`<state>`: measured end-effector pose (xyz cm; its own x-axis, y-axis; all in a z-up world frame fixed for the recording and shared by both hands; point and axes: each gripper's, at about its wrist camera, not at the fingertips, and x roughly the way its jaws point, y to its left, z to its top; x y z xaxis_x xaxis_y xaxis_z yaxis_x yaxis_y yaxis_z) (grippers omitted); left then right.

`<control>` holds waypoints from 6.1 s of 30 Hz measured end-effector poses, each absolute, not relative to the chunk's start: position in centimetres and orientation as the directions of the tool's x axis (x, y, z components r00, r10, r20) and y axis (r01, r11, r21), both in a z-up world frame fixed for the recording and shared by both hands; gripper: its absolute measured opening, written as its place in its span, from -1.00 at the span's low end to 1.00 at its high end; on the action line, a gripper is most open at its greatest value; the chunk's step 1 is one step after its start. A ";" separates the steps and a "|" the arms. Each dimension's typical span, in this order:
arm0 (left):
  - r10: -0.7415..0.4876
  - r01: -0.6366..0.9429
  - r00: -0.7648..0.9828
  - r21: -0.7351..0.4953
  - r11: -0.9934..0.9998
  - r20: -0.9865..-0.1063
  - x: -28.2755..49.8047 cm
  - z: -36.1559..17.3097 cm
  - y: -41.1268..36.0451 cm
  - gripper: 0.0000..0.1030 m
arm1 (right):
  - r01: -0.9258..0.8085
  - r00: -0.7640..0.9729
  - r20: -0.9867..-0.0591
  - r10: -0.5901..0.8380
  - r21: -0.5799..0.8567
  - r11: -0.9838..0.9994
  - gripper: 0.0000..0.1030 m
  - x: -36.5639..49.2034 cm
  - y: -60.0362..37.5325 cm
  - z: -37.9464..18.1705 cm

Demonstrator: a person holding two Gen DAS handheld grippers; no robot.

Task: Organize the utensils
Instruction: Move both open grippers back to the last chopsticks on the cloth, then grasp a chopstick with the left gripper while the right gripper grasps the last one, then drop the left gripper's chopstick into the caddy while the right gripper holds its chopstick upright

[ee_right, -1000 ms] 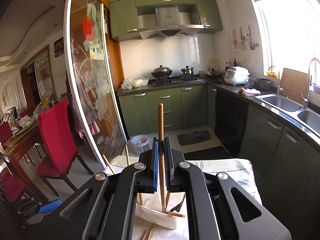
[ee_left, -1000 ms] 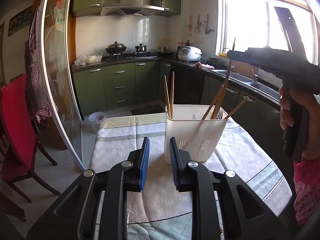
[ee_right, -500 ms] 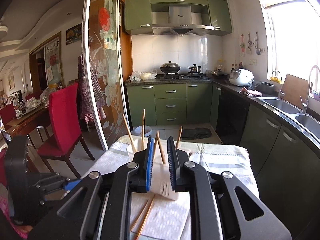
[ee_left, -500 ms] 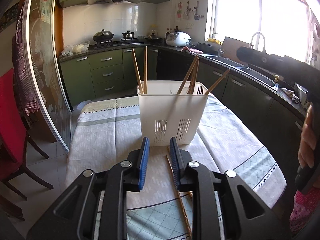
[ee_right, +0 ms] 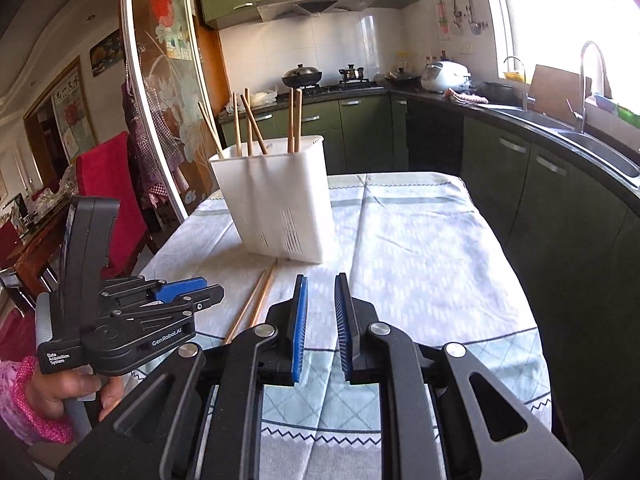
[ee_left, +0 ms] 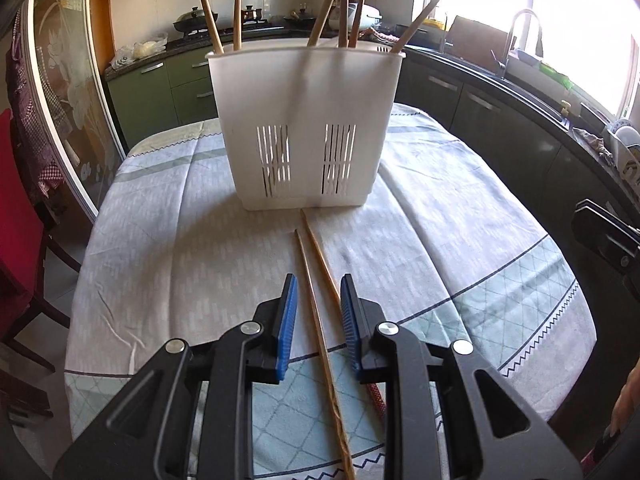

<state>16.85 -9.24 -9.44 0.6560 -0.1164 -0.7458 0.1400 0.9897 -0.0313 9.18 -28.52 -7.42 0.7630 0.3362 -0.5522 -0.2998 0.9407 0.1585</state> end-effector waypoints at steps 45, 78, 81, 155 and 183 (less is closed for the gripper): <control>0.007 0.035 0.683 0.042 0.998 -0.731 18.3 -10.9 -8.7 -0.89 | -0.313 0.708 -0.605 0.366 0.195 0.929 -0.49 10.9 -28.2 -8.1; 0.020 -0.050 0.858 -0.044 0.998 -0.513 11.2 -2.9 -0.2 -0.89 | -0.441 0.373 -0.894 0.247 0.063 0.895 -0.31 26.0 -11.1 -16.7; 0.015 -0.047 0.857 -0.049 0.998 -0.515 11.1 -2.9 0.0 -0.89 | -0.438 0.388 -0.892 0.233 0.045 0.898 -0.31 26.0 -10.7 -17.0; -0.114 0.110 0.891 -0.035 0.993 -0.439 16.8 11.9 -6.4 -0.89 | -0.406 0.753 -0.513 0.412 0.130 0.904 -0.87 8.0 -26.5 -2.5; -0.097 0.072 0.841 -0.068 0.995 -0.532 25.1 5.2 -6.0 -0.41 | -0.473 0.782 -0.402 0.477 0.115 0.873 -0.87 11.8 -25.5 6.5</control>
